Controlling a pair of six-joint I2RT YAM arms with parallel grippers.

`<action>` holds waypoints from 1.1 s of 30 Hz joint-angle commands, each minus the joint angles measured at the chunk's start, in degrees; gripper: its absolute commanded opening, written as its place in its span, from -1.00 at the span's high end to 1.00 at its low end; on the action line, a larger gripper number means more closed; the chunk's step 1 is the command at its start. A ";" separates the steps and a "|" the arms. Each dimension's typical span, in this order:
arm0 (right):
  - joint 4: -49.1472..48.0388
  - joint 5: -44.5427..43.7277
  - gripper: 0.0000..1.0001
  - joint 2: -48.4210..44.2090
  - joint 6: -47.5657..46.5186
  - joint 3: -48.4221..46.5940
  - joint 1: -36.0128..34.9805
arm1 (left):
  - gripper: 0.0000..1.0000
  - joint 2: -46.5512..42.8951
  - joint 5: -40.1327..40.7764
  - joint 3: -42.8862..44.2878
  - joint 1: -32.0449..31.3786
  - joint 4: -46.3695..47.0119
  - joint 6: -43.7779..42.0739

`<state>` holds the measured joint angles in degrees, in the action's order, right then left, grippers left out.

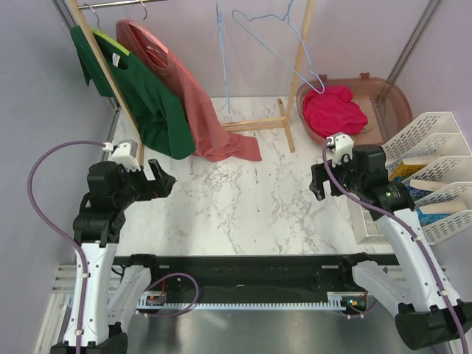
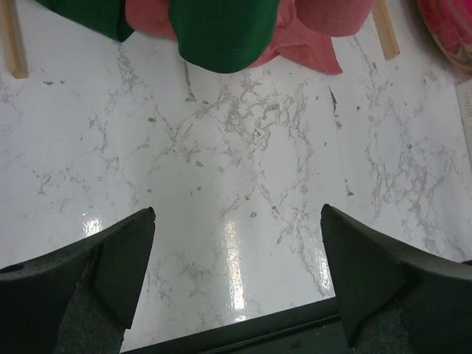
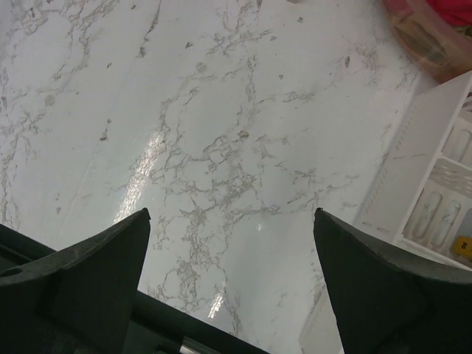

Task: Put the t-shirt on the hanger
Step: Pick up the T-shirt and place it in the bin.

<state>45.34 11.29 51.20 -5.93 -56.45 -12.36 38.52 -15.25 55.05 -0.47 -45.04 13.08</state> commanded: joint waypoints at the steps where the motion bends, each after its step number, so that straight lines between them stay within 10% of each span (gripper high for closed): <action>1: -2.63 -1.80 -0.96 2.92 -0.73 -5.94 1.55 | -0.99 5.40 3.99 6.38 0.38 -0.49 3.27; 16: -5.61 4.97 -0.96 28.92 -1.71 -32.84 24.30 | -0.98 16.85 6.63 17.38 0.38 -1.28 5.55; 33: -9.83 -4.26 -0.96 67.51 -0.66 -61.76 19.83 | -0.99 18.52 1.09 11.66 3.90 2.32 7.75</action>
<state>38.87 10.20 112.84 -6.87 -111.96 9.13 57.65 -12.08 67.59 2.94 -45.54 18.87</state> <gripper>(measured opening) 0.982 0.993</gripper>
